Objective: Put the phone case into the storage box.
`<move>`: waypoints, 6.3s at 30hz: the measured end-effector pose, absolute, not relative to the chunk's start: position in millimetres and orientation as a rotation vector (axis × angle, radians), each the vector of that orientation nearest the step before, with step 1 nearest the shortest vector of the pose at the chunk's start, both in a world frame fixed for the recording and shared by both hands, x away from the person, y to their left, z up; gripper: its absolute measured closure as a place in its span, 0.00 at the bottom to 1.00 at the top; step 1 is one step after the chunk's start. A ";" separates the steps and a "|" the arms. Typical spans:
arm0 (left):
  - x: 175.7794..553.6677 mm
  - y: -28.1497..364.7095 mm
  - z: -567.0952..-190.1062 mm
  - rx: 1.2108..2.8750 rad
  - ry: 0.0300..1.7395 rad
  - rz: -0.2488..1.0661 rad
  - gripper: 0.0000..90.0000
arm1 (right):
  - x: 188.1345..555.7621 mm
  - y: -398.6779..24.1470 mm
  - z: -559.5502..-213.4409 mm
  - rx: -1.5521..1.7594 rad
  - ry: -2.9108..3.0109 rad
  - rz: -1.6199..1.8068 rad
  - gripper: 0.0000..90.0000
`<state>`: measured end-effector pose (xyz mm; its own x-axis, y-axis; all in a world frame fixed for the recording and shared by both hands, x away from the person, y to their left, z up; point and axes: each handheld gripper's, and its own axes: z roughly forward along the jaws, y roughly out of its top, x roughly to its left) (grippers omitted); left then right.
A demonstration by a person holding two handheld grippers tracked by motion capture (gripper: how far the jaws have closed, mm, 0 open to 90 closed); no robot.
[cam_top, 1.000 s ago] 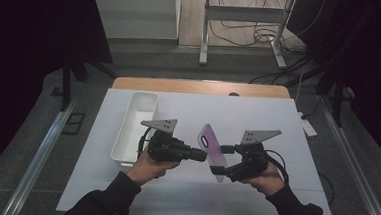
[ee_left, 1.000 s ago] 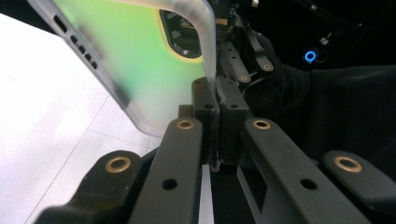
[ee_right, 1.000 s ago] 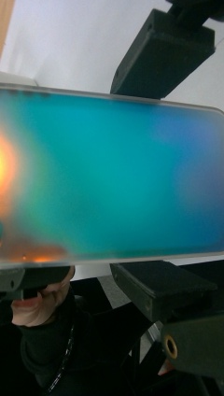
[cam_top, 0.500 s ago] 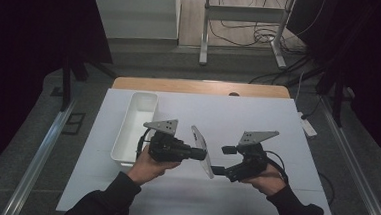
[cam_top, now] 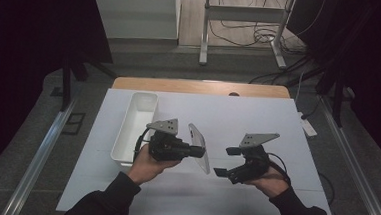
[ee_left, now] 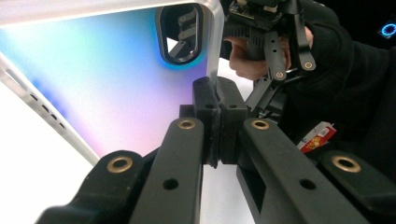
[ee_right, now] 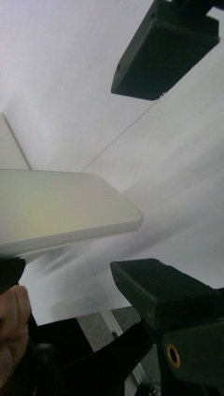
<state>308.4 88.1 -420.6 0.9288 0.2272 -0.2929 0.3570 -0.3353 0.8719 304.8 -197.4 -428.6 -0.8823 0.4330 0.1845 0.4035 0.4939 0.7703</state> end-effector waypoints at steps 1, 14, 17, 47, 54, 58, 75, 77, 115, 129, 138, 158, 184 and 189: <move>308.5 88.1 -420.5 1.939 0.429 -0.130 0.98 | 304.7 -197.9 -428.7 0.758 2.685 1.359 0.14; 310.6 93.5 -417.9 1.965 0.486 -0.060 0.98 | 300.7 -202.7 -430.8 0.776 2.647 1.208 0.06; 312.2 94.8 -417.3 1.975 0.503 -0.035 0.98 | 299.8 -204.0 -431.0 0.785 2.642 1.190 0.05; 335.8 118.7 -401.6 2.006 0.663 0.136 0.98 | 282.7 -244.4 -434.7 0.919 2.512 1.130 0.00; 340.7 127.4 -397.1 2.004 0.695 0.164 0.98 | 278.1 -257.0 -436.0 0.953 2.490 1.123 0.00; 342.9 131.7 -394.4 2.005 0.709 0.180 0.98 | 276.4 -264.0 -436.8 0.964 2.480 1.124 0.00; 352.9 152.1 -383.0 2.003 0.783 0.248 0.98 | 264.4 -293.1 -440.7 1.038 2.420 1.085 0.00; 353.7 155.4 -381.4 2.000 0.792 0.257 0.98 | 263.1 -295.9 -441.3 1.049 2.410 1.074 0.00; 376.3 206.9 -368.1 1.980 1.008 0.427 0.98 | 242.1 -334.2 -448.4 1.305 2.254 1.010 0.00; 393.8 213.7 -374.2 1.958 1.105 0.462 0.98 | 242.5 -333.7 -448.9 1.302 2.259 1.001 0.00; 404.1 213.0 -381.1 1.948 1.151 0.477 0.98 | 242.7 -333.8 -448.9 1.305 2.259 1.000 0.00; 425.7 209.2 -401.7 1.938 1.234 0.498 0.98 | 242.7 -332.4 -449.4 1.288 2.280 0.993 0.00; 450.7 198.1 -437.5 1.943 1.324 0.480 0.98 | 242.9 -331.1 -449.9 1.276 2.296 0.981 0.00; 455.2 196.6 -444.4 1.949 1.351 0.474 0.98 | 242.9 -330.8 -450.0 1.269 2.300 0.980 0.00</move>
